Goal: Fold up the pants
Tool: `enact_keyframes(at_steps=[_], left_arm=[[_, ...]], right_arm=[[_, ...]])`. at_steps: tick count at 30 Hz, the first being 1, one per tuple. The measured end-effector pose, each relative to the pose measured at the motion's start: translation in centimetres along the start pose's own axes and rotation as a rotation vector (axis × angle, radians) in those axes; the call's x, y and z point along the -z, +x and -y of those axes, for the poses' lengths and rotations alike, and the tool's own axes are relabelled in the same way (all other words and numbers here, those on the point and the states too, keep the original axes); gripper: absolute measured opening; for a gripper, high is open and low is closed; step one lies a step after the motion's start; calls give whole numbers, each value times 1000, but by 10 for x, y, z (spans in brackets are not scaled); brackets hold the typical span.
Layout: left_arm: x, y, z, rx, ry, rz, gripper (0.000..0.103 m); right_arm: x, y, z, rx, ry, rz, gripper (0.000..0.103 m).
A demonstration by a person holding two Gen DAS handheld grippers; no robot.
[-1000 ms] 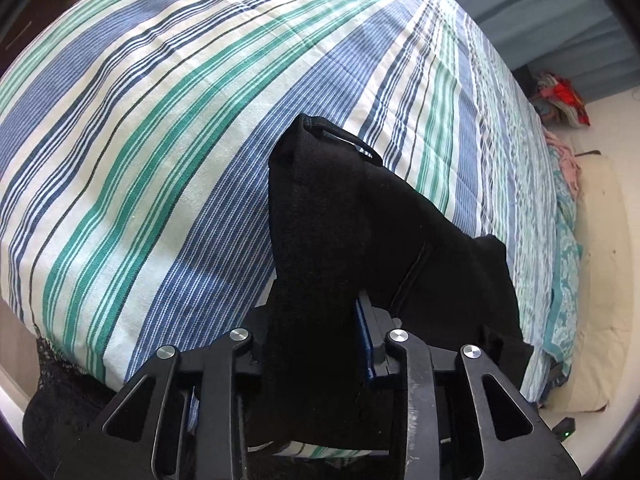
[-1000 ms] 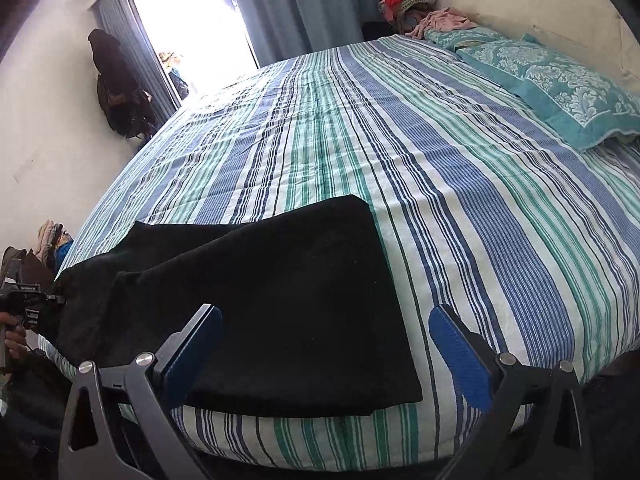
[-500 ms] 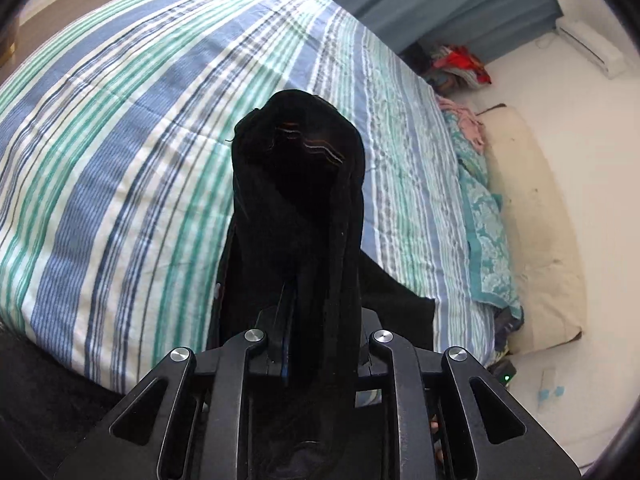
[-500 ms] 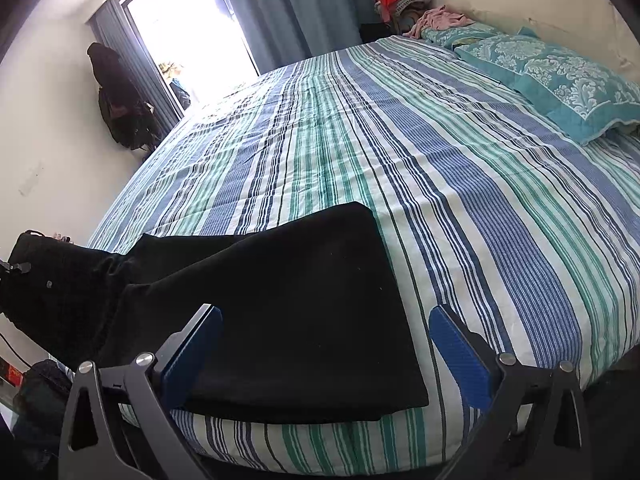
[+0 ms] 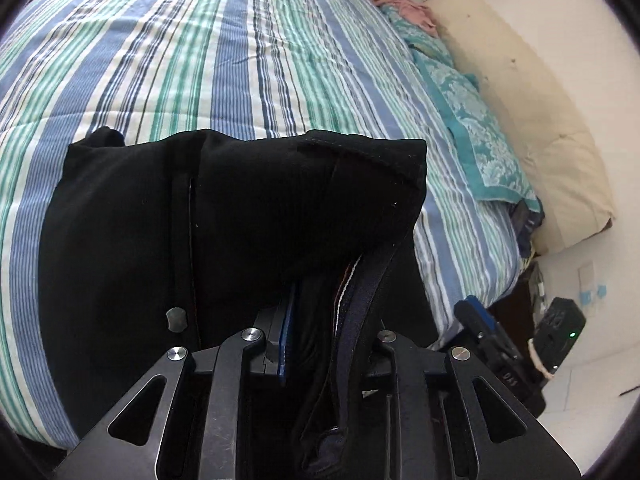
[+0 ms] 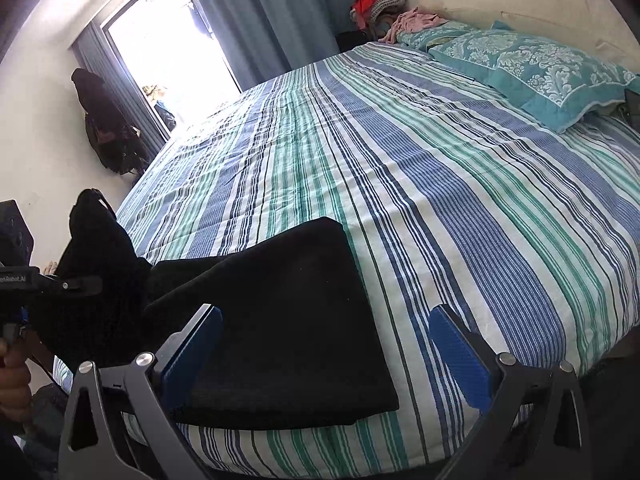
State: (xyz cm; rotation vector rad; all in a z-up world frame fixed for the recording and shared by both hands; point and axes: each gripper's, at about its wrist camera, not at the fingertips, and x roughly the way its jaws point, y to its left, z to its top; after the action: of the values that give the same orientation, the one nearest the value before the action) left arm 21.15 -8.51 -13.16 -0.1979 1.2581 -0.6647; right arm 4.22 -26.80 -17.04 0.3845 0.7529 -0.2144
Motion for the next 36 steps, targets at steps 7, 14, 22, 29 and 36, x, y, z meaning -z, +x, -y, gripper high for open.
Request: enact_keyframes(at_steps=[7,14,22,29,36], left_arm=[[23,10,50,241,126,-108,62],[27,-115,12,70,184,231,91],[54,-131,-98,-69,-102,281,91],[73,-119,-106,-77,-147,268,91],[75,-112,-106,-77,-154,251,91]], right_arm=[[-4,-9,36,-59,179,57,103],[-5,-10,52,-228,302,72,103],[25,17,-83,-630,-192,-222,102],[27,65,-95,-634,-271,-452,86],[15,101,-81,-633,-166,-654,55]])
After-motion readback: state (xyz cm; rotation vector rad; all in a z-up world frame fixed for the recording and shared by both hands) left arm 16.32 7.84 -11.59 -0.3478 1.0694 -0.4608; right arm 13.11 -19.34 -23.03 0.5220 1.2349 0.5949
